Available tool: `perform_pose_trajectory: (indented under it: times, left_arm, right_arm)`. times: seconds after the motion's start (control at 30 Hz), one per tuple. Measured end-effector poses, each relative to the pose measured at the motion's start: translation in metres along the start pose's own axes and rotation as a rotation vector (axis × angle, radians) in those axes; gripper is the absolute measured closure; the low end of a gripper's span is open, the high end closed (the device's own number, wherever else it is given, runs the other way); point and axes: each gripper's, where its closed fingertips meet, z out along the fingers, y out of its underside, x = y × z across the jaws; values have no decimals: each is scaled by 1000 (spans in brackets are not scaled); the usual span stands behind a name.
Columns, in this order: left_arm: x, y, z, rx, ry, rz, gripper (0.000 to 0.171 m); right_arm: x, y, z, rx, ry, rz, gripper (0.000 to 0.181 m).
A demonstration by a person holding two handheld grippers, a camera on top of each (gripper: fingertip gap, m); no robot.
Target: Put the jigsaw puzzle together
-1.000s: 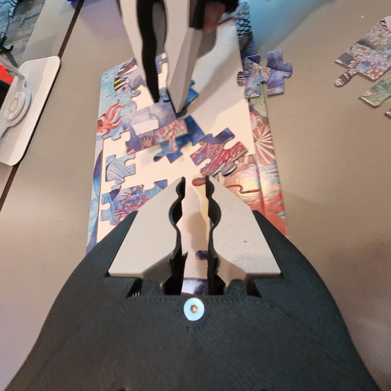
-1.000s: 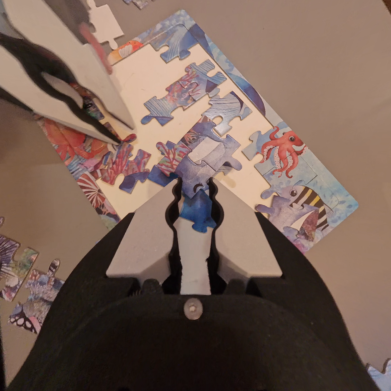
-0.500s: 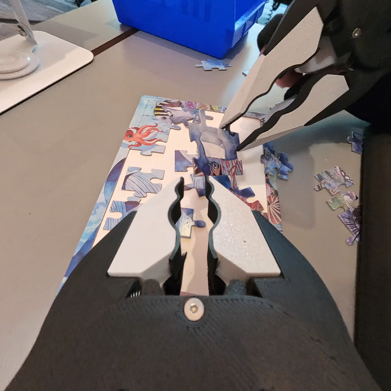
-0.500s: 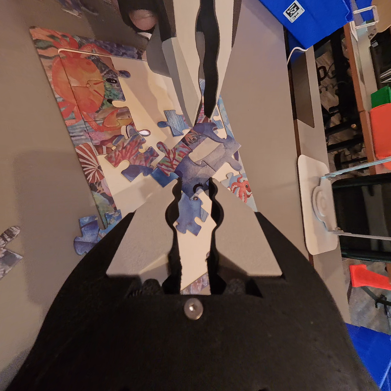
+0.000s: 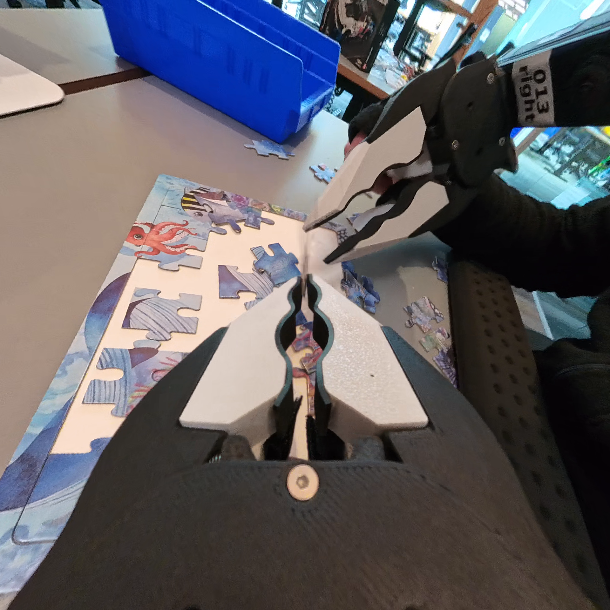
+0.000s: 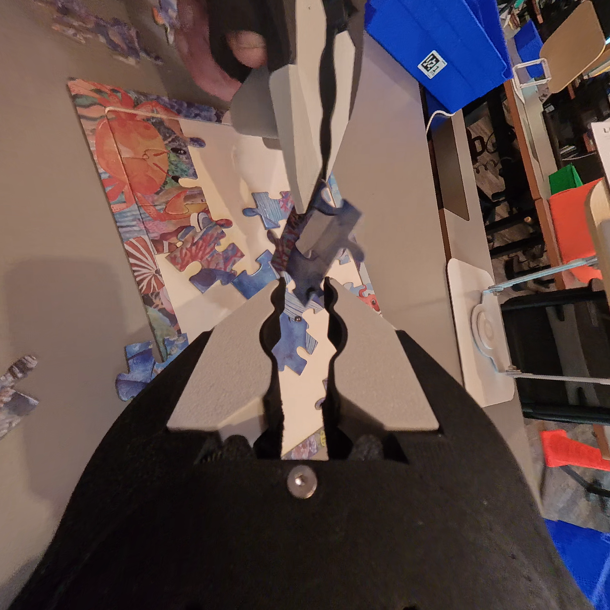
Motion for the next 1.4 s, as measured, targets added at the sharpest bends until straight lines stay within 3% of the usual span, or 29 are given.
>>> perform_pose_trajectory:
  times: [0.1, 0.23, 0.33, 0.43, 0.53, 0.63, 0.77, 0.97, 1.3, 1.4]
  left_arm:
    - [-5, -6, -2, 46, -11, -39, 171]
    - [2, -18, -5, 134, 53, -90, 171]
    - [6, -28, -6, 201, 80, -108, 171]
    - [9, -32, -7, 230, 101, -115, 171]
    - [1, -34, -7, 248, 13, -63, 171]
    - [-10, -32, -5, 203, -160, 84, 171]
    - [-10, -35, -8, 187, -211, 146, 171]
    - [-27, -16, -33, 21, -206, 80, 171]
    - [-48, 42, -79, -239, -198, -84, 171]
    - [-71, 54, -88, -276, -313, -122, 149]
  right_arm:
    - [10, 1, -3, 49, -20, 167, 146]
    - [24, 14, -3, 100, -70, 449, 145]
    - [15, -4, -5, 253, -270, 689, 142]
    - [14, -13, -5, 341, -372, 843, 169]
    - [17, -19, -9, 403, -421, 926, 181]
    - [15, -8, -2, 283, -339, 847, 181]
    - [25, -4, -10, 279, -308, 881, 181]
    - [30, 24, -20, 235, -346, 947, 181]
    - [-18, 28, -8, 117, -618, 1020, 181]
    - [-21, 30, -5, 106, -635, 1042, 181]
